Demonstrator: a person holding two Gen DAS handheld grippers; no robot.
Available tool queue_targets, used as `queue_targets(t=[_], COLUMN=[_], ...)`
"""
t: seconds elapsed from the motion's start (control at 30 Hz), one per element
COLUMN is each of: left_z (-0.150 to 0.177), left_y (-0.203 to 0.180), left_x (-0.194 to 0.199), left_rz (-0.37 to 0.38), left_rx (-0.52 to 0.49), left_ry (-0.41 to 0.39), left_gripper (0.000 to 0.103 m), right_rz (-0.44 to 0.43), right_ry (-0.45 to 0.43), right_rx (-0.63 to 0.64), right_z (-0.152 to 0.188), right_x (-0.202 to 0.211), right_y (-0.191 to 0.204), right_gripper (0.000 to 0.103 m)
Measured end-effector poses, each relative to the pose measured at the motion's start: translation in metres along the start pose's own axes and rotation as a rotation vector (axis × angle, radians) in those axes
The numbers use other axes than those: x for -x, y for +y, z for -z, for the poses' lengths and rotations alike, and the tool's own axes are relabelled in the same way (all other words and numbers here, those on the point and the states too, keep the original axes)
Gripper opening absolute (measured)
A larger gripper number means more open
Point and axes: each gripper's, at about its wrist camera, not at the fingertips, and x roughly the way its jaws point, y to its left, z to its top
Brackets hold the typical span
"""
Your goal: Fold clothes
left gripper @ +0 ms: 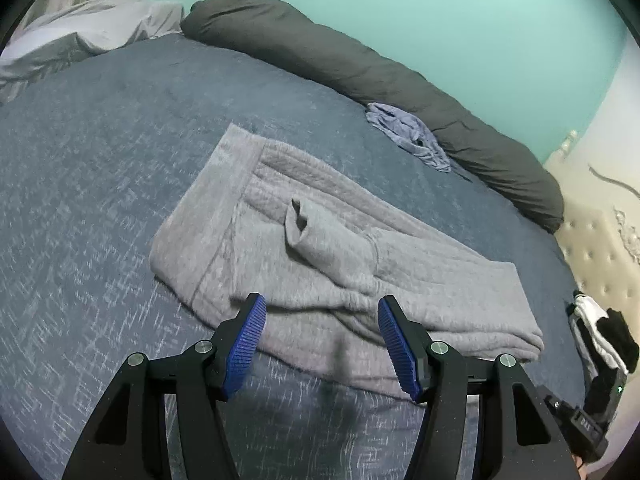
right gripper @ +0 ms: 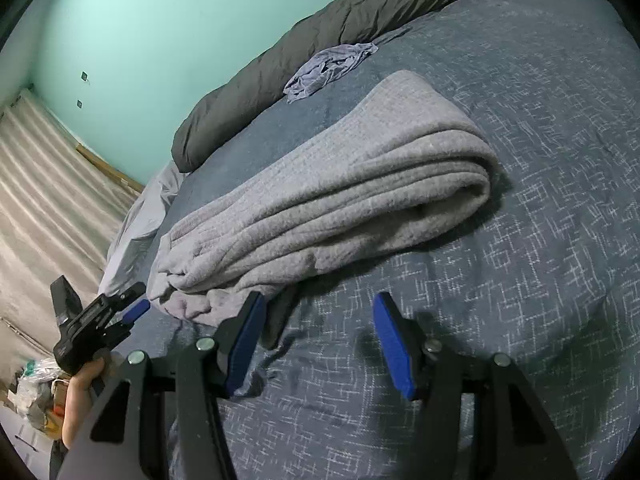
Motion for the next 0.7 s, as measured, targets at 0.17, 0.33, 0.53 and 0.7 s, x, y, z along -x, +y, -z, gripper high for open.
queue_targets(t=[0.17,0.33,0.53,0.7], left_z=[-0.019,-0.026,-0.033,-0.037], left_y=[-0.004,0.006,0.005,0.003], left_x=[-0.017,-0.041,-0.055,-0.064], left_rz=[0.033,0.015,0.009,0.003], left_rx=[0.059,0.154,0.168,0.145], left_ry=[0.038,0.097,0.105,0.123], left_gripper=[0.062,0.062,0.062,0.036], right_rz=[-0.018,-0.028,-0.048,-0.045], right_ry=[-0.013,-0.038,-0.054,-0.050], right_rx=[-0.019,-0.055,-0.069,-0.101], right_z=[-0.005,-0.010,-0.016,-0.017], right_x=[0.002,0.007,0.013,0.010], right_y=[-0.006,-0.016,-0.020,-0.030], right_gripper=[0.057,0.057,0.057,0.057])
